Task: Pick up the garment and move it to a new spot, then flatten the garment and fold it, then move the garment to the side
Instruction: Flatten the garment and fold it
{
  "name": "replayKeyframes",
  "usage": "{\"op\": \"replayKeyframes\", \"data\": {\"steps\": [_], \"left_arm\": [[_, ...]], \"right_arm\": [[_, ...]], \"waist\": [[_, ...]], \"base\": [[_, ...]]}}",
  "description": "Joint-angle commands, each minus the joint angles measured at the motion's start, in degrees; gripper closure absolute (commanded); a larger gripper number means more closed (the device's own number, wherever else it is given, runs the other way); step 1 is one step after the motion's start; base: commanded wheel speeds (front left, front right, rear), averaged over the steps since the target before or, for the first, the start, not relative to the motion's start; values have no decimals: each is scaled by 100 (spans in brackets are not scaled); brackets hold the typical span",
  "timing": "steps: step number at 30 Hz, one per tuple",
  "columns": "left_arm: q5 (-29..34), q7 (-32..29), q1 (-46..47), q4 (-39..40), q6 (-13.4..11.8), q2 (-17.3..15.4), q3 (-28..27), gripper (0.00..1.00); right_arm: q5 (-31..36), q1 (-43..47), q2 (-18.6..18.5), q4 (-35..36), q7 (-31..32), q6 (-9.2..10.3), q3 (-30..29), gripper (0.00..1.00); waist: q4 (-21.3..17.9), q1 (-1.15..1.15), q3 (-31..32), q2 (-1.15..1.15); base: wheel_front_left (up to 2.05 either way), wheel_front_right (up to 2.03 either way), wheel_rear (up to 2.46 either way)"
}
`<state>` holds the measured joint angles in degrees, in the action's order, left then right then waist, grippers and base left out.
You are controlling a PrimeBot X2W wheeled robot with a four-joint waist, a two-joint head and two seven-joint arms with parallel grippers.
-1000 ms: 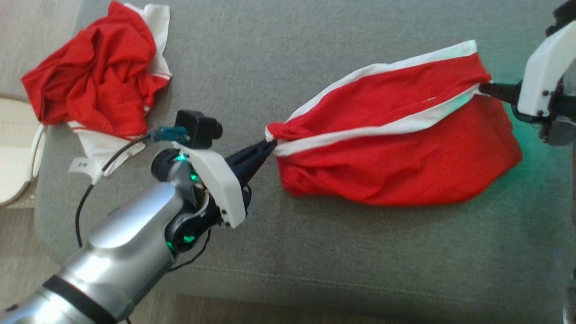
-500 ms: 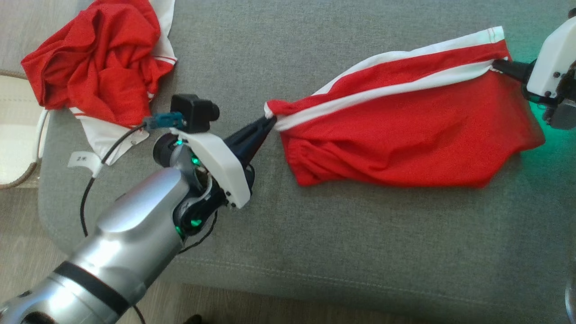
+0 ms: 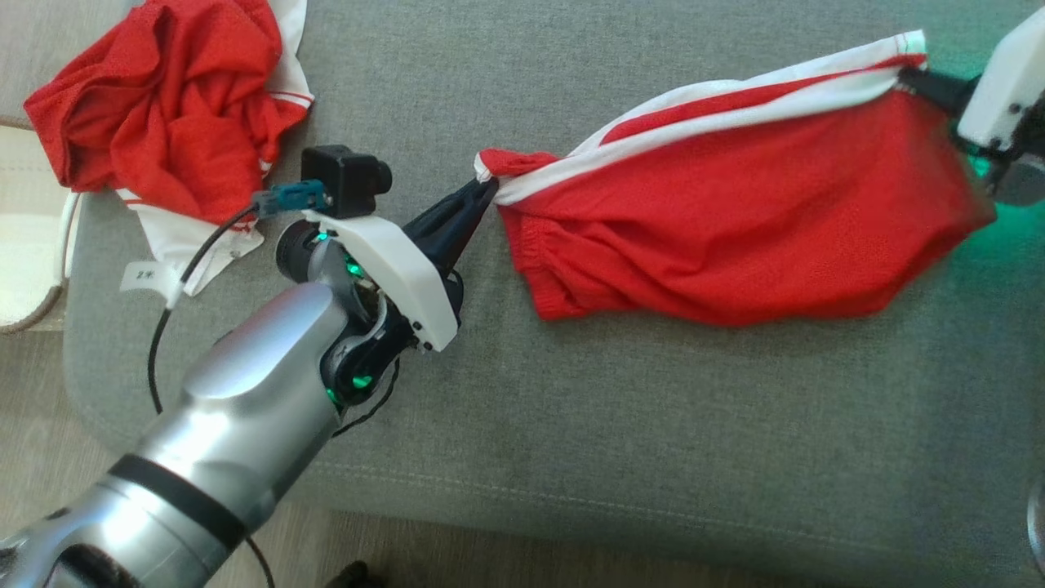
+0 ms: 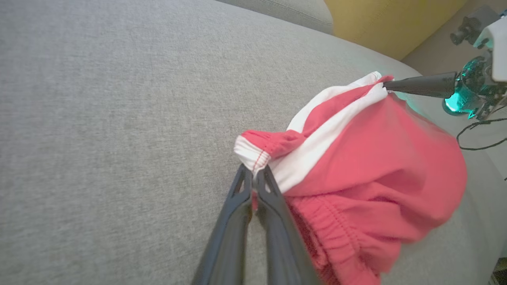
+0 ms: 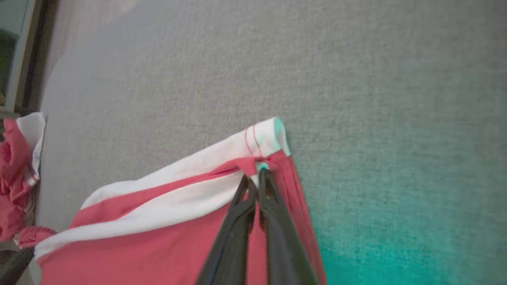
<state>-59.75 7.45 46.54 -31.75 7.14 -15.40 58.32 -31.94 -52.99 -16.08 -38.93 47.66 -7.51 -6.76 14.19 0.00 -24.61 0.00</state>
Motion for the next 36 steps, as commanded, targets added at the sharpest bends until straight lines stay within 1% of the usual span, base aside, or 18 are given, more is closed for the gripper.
{"op": "replayKeyframes", "data": {"steps": [1, 3, 6, 10, 12, 16, 21, 24, 25, 27, 30, 33, 34, 36], "left_arm": [[-66, 94, 269, 18, 17, -104, -256, 0], [-77, 200, 299, -85, -70, -63, -331, 0], [-83, 288, 322, -185, -84, -14, -371, 0], [-50, 455, 357, -323, -146, 26, -460, 0], [-30, 544, 372, -415, -225, 51, -541, 0], [6, 662, 370, -633, -411, 147, -711, 0], [61, 720, 304, -899, -541, 252, -847, 0], [184, 744, 261, -970, -630, 257, -986, 0], [184, 744, 261, -970, -630, 257, -986, 0], [387, 750, 234, -814, -736, 225, -1272, 0], [952, 752, -10, -267, -961, 163, -1919, 0], [1577, 753, -489, 412, -1191, 166, -2692, 0], [1983, 753, -882, 882, -1280, 208, -3173, 0], [2372, 753, -1279, 1332, -1363, 263, -3631, 0]], "right_arm": [[-63, -313, 34, 107, -216, 2, -109, 0], [-99, -385, 88, 40, -325, 2, -157, 0], [-86, -429, 91, -25, -520, 2, -174, 0], [-66, -426, 36, -112, -716, 2, -158, 0], [-18, -409, -7, -138, -867, 2, -124, 0], [113, -364, -83, -170, -1398, 2, -68, 0], [127, -293, -85, -165, -2239, 2, -29, 0], [89, -227, -88, -73, -2789, 2, 18, 0], [89, -227, -88, -73, -2789, 2, 18, 0], [81, -139, -99, 76, -3164, 2, 132, 0], [40, 89, -123, 394, -3667, 2, 393, 0], [2, 429, -169, 767, -4153, 2, 662, 0], [47, 719, -213, 1036, -4451, 2, 892, 0], [65, 1033, -219, 1292, -4742, 2, 1007, 0]], "waist": [[10, 0, -17, 0], [15, 0, -34, 0], [14, 0, -61, 0], [5, 0, -76, 0], [-4, 0, -73, 0], [-37, 0, -34, 0], [-129, 0, 112, 0], [-213, 0, 250, 0], [-213, 0, 250, 0], [-283, 0, 367, 0], [-407, 0, 571, 0], [-549, 0, 832, 0], [-656, 0, 1022, 0], [-755, 0, 1188, 0]], "base": [[0, 0, 0], [0, 0, 0], [0, 0, 0], [0, 0, 0], [0, 0, 0], [0, 0, 0], [0, 0, 0], [0, 0, 0], [0, 0, 0], [0, 0, 0], [0, 0, 0], [0, 0, 0], [0, 0, 0], [0, 0, 0]]}}
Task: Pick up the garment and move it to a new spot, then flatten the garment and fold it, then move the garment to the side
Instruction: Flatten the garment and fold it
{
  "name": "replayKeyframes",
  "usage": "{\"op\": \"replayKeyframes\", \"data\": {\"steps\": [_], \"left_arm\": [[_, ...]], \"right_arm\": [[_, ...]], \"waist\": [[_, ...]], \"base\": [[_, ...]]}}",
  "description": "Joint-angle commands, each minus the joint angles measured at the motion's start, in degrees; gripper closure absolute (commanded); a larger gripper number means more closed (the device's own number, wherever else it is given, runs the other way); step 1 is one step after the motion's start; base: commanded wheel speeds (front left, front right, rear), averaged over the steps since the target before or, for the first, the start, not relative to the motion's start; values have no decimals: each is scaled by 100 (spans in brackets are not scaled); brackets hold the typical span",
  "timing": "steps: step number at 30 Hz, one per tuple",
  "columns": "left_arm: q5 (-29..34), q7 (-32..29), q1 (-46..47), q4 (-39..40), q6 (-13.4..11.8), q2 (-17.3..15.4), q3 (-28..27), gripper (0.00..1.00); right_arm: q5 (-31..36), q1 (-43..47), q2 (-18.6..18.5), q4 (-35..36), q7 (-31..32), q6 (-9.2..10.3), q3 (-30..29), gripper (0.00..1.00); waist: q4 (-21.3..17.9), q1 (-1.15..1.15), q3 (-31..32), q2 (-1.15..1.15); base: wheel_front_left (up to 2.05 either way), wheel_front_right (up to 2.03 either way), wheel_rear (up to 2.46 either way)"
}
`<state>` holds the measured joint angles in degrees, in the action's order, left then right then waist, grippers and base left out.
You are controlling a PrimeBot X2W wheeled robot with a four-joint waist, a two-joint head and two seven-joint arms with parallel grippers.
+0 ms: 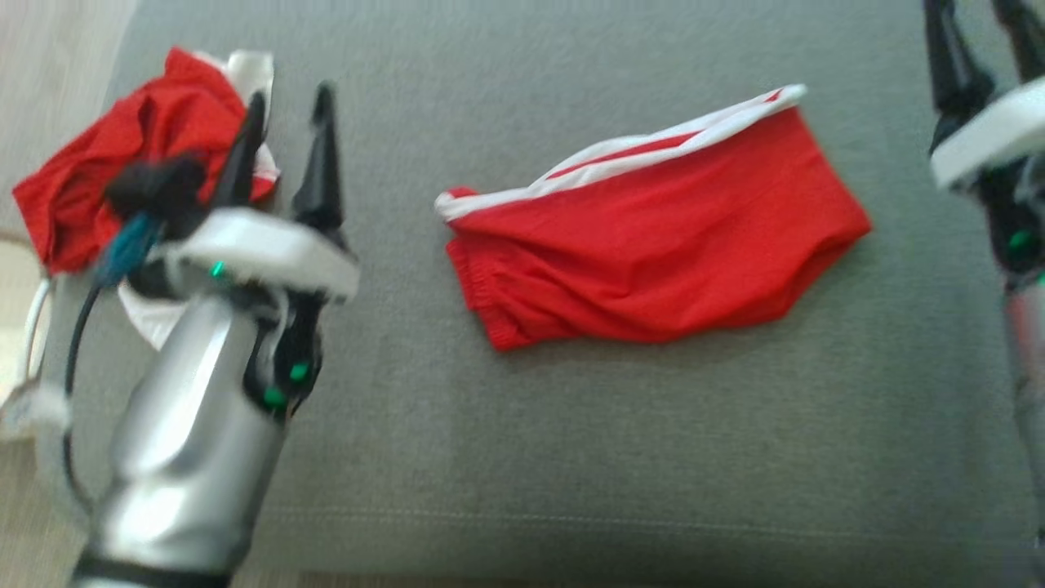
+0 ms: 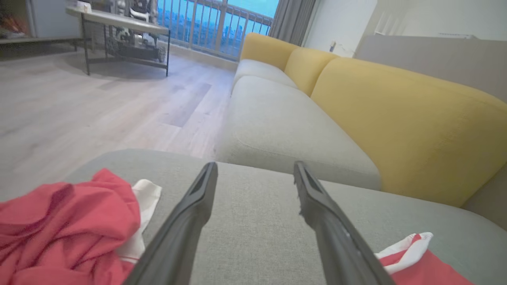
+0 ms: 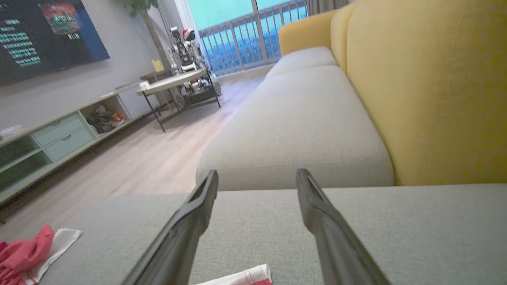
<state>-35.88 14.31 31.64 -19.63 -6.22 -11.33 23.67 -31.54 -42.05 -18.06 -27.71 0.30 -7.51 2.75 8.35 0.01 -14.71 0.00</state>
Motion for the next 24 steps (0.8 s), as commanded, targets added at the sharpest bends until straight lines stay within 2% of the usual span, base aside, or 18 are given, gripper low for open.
{"op": "replayKeyframes", "data": {"steps": [1, 3, 9, 16, 18, 24], "left_arm": [[-15, 68, 210, 121, -27, -144, -166, 0], [477, 68, -365, 647, -60, -5, -687, 0], [1250, 68, -1404, 1284, 84, 260, -1195, 0], [1876, 68, -2469, 1718, 365, 537, -1625, 0], [2013, 68, -2736, 1794, 425, 616, -1720, 0], [2476, 69, -3354, 1837, 564, 757, -1812, 0]], "right_arm": [[25, -60, -21, 170, -6, 2, 56, 0], [299, 441, -88, 560, -477, 2, 197, 0], [1239, 1520, 29, 1272, -1217, 2, 92, 0], [2377, 2930, 712, 2174, -1465, 2, -256, 0], [2504, 3297, 990, 2357, -1486, 2, -331, 0], [2899, 4094, 1345, 2559, -1516, 2, -411, 0]], "waist": [[-171, -1, 198, 0], [-284, -1, 475, 0], [-476, -1, 934, 0], [-625, -1, 1226, 0], [-653, -1, 1270, 0], [-680, -1, 1365, 0]], "base": [[0, 0, 0], [0, 0, 0], [0, 0, 0], [0, 0, 0], [0, 0, 0], [0, 0, 0]]}}
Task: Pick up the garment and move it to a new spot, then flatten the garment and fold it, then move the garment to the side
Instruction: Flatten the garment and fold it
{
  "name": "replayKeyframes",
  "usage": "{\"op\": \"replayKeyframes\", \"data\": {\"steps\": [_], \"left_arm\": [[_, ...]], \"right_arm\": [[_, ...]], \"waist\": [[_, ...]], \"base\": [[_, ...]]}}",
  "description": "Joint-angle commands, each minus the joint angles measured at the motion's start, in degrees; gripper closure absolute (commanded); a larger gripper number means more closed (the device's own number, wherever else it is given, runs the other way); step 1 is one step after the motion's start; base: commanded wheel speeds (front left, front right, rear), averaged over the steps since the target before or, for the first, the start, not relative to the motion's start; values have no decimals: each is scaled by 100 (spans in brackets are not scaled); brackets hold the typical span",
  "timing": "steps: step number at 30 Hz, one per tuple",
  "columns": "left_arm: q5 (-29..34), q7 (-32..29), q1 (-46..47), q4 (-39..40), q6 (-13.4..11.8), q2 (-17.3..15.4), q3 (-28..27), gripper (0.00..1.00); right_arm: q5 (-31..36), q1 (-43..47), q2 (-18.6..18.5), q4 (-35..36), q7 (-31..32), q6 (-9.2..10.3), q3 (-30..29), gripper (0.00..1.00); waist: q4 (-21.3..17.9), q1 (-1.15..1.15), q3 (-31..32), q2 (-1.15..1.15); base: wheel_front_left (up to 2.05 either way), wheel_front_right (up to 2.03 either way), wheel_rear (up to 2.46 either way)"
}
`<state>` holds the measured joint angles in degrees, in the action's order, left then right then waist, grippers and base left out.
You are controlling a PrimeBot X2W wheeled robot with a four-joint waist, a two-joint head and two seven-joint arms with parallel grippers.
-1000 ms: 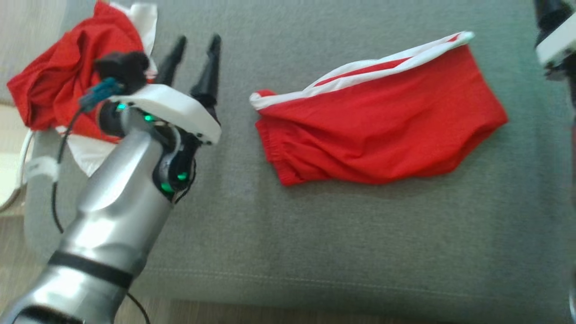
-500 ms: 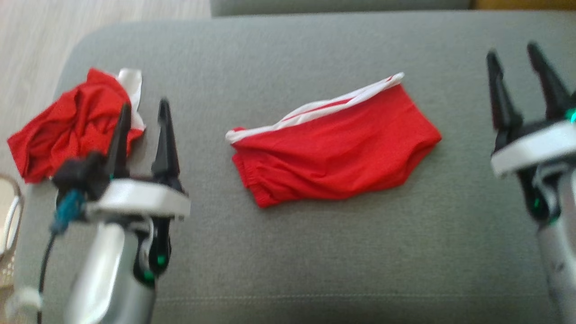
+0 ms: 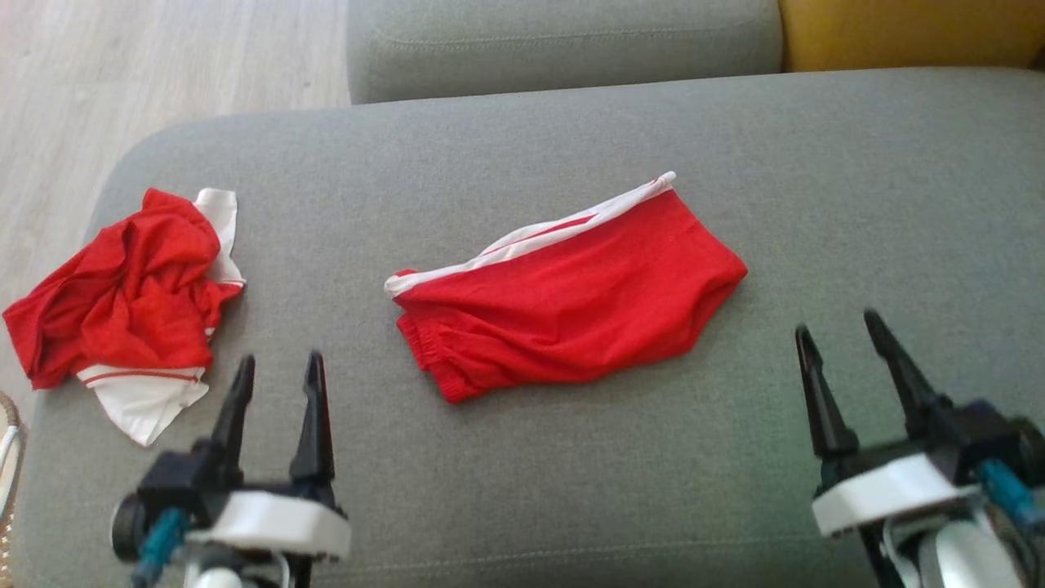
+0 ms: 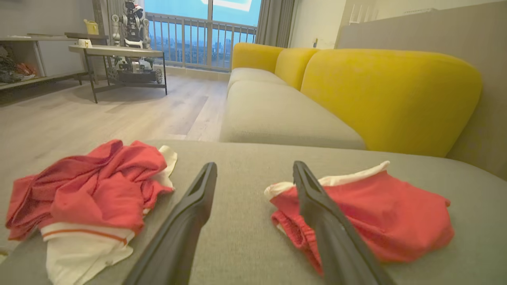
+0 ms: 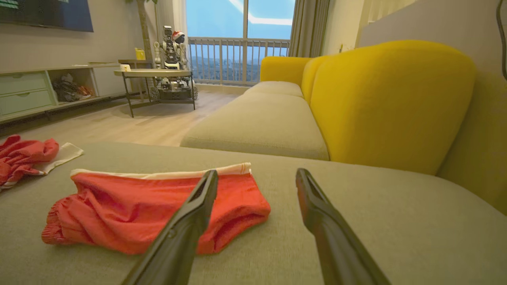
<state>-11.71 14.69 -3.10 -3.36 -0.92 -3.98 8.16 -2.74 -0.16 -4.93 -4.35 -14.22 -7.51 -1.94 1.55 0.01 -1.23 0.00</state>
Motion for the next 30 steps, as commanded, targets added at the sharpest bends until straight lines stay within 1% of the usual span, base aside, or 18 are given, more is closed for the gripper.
{"op": "replayKeyframes", "data": {"steps": [1, 6, 12, 14, 18, 21, 24, 26, 28, 29, 30], "left_arm": [[71, 30, 54, 208, 40, 42, -290, 0], [270, 30, -110, 197, 108, 90, -258, 0], [283, 30, -76, 168, 141, 105, -268, 0], [272, 30, -51, 166, 143, 107, -275, 0], [234, 30, 8, 180, 136, 109, -220, 0], [216, 30, 69, 199, 136, 109, -139, 0], [201, 30, 153, 199, 141, 109, -81, 0], [209, 30, 231, 174, 163, 110, -58, 0], [216, 30, 306, 148, 180, 110, -27, 0], [216, 30, 338, 131, 183, 110, -6, 0], [219, 30, 364, 103, 183, 110, 18, 0]], "right_arm": [[25, -22, 75, 227, -67, 2, 28, 0], [183, 126, 175, 276, -75, 2, -91, 0], [218, 119, 200, 309, -76, 2, -149, 0], [149, 118, 202, 294, -76, 2, -155, 0], [-357, 69, 203, 202, -77, 2, -148, 0], [-972, -56, 204, 57, -34, 2, -38, 0], [-1794, -318, 204, -190, 288, 2, 71, 0], [-2634, -552, 204, -457, 584, 2, 77, 0], [-3316, -808, 204, -797, 896, 2, 61, 0], [-3755, -937, 204, -1001, 1030, 2, 16, 0], [-4373, -1060, 204, -1283, 1204, 2, -66, 0]], "waist": [[2, -1, 25, 0], [13, -1, 31, 0], [32, -1, 24, 0], [39, -1, 18, 0], [65, -1, -60, 0], [115, -1, -186, 0], [190, -1, -364, 0], [261, -1, -483, 0], [348, -1, -599, 0], [397, -1, -649, 0], [451, -1, -692, 0]], "base": [[0, 0, 0], [0, 0, 0], [0, 0, 0], [0, 0, 0], [0, 0, 0], [0, 0, 0], [0, 0, 0], [0, 0, 0], [0, 0, 0], [0, 0, 0], [0, 0, 0]]}}
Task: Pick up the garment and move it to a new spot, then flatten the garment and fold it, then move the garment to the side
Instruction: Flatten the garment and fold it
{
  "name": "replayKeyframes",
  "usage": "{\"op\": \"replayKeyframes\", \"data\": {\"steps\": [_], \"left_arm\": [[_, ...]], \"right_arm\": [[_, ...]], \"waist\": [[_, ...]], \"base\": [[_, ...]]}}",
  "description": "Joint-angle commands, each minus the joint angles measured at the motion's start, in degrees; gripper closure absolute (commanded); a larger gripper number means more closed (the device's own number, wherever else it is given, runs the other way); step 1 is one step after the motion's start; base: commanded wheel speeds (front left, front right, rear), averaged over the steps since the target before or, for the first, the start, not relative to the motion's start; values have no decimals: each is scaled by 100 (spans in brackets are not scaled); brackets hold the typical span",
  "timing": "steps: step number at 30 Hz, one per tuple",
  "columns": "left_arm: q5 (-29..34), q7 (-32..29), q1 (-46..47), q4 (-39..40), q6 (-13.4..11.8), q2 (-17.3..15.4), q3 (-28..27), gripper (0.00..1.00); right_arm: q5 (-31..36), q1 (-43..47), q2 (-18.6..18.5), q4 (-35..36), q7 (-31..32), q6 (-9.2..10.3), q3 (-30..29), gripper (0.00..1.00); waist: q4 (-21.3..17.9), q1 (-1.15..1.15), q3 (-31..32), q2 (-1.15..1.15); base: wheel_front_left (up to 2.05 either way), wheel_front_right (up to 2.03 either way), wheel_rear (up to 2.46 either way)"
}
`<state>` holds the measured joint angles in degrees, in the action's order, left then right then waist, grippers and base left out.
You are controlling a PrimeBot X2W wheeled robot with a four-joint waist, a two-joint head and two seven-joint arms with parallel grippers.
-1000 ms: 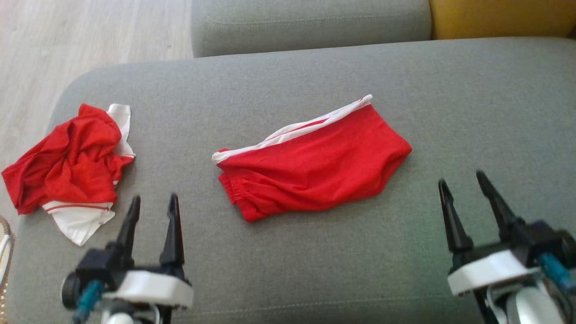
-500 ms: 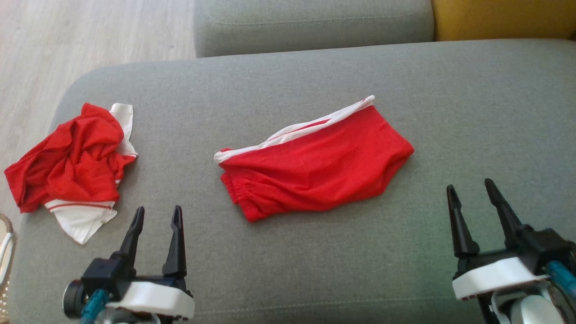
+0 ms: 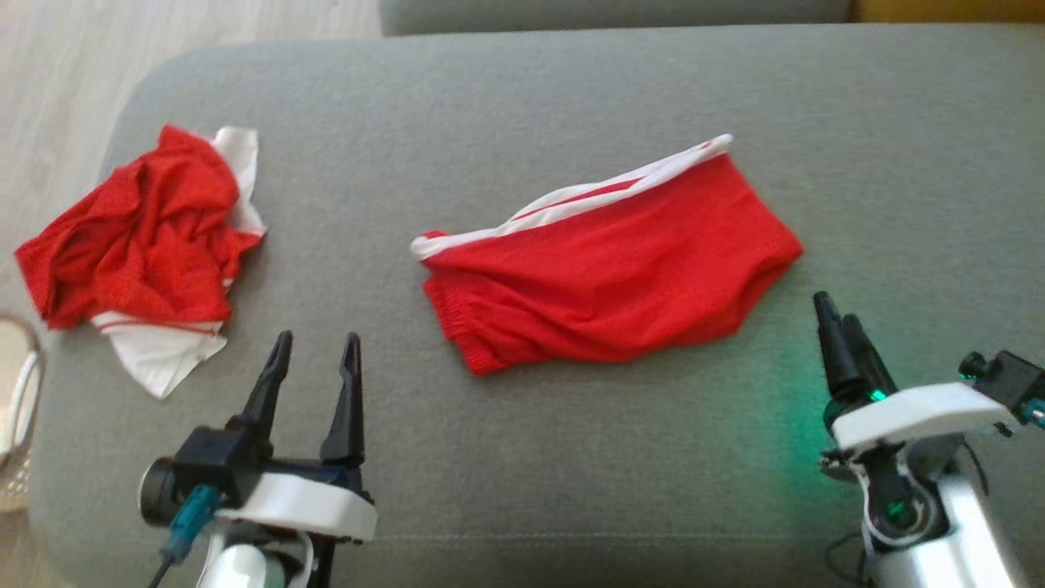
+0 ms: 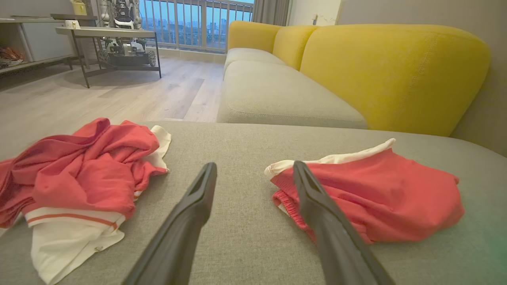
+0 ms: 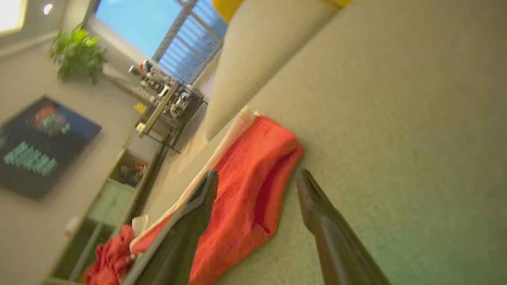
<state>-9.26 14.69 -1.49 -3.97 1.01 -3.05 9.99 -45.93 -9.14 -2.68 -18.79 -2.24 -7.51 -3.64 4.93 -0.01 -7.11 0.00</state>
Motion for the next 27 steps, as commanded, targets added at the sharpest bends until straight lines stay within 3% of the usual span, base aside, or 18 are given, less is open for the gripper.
{"op": "replayKeyframes", "data": {"steps": [1, 8, 13, 27], "left_arm": [[-5, 30, 224, 126, -23, 16, -148, 0], [-8, 30, 317, -20, -141, 17, 31, 0], [32, 30, 375, -99, -164, 17, 207, 0], [-31, 30, 410, -55, -250, 17, 324, 0]], "right_arm": [[-507, -303, -21, -119, 159, 2, 52, 0], [-1466, -1171, -21, -1540, 577, 2, -182, 0], [-1929, -1607, -21, -2191, 788, 2, -306, 0], [-1953, -2335, -20, -3126, 1256, 2, -103, 0]], "waist": [[163, 1, -138, 0], [517, 1, -363, 0], [734, 1, -419, 0], [930, 1, -440, 0]], "base": [[0, 0, 0], [0, 0, 0], [0, 0, 0], [0, 0, 0]]}}
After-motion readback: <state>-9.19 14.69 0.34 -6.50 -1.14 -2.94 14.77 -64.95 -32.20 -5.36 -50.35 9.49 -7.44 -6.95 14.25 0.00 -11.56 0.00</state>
